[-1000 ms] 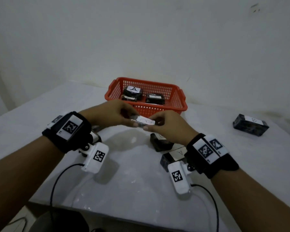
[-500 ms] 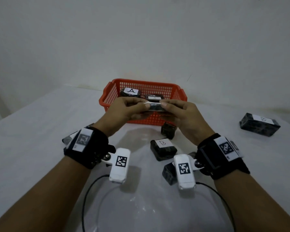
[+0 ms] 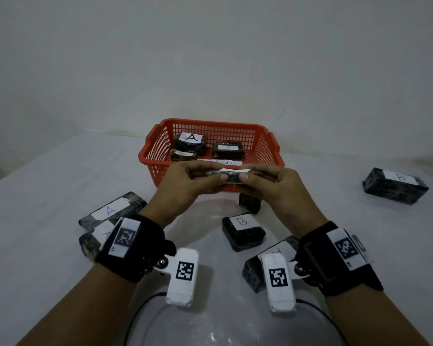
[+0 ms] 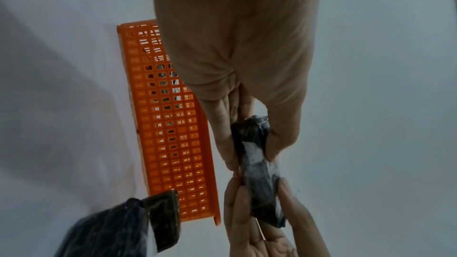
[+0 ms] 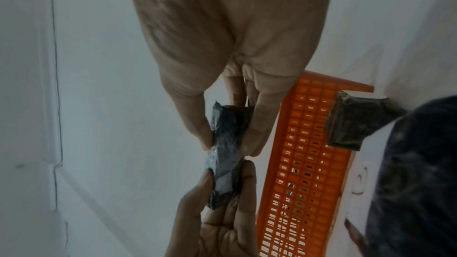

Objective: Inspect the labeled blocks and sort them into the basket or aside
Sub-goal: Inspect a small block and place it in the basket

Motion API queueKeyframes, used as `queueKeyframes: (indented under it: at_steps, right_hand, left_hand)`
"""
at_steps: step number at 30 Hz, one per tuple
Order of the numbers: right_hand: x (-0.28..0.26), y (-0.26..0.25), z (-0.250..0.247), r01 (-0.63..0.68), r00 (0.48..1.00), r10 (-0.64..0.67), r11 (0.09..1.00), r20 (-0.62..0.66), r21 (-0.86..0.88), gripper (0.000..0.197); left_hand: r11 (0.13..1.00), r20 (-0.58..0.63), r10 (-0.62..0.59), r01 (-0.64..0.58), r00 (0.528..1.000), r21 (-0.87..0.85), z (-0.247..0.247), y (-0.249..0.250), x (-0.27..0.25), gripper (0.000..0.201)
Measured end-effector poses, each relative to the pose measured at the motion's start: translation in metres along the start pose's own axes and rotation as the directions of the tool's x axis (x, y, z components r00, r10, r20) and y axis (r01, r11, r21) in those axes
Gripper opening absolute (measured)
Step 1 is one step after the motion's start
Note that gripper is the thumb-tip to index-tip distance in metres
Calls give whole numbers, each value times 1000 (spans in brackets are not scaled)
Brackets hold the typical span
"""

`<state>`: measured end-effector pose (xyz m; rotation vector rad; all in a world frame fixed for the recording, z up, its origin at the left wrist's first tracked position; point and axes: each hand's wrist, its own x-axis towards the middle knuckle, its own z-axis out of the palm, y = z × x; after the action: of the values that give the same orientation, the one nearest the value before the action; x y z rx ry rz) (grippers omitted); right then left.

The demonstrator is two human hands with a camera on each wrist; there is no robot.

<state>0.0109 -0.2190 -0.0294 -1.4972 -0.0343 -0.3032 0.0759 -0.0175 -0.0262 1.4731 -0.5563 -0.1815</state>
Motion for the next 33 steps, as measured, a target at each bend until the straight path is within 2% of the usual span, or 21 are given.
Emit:
queueKeyframes:
  at_steps: [5,9,15,20,25,27,30,33]
  right_hand:
    - [-3,-1,-8,35,998,-38,996,-40,-76,28]
    - [-10,2,-6,13,1000,-15,991,-12,-134,30]
    - [-19,-5,-1,1,1000,-1,982,-4,-187,29]
    - [-17,-10,-10,-14,1000,17,989,19,-145,33]
    - [-18,-10,-14,32,999,-31,977,10,-210,26]
    - [-18,-8,-13,28,999,-23,981,26,-193,32]
    - [-16,-9,-9,-35,998,38,999,54,-41,43]
    - [-14,-7,-4,-88,996,86,995,38,57,31]
  left_hand:
    - [1000,46,6,-4,999,-27,4,-2,-5,42]
    - [999,6,41,-41,999,22,9,-6,-7,32]
    - [998,78,30,-35,996,60,8,-4,-13,35]
    - [999,59,21,-23,998,33,5,-1,-13,38]
    - [999,76,15,-19,997,50,7,-1,-17,35]
    - [993,51,55,-60,997,106,6,-2,-17,37]
    - [989,41,84,-88,996,119,5,0,-17,44]
    - [988,51,104,-109,993,106,6,1,-19,49]
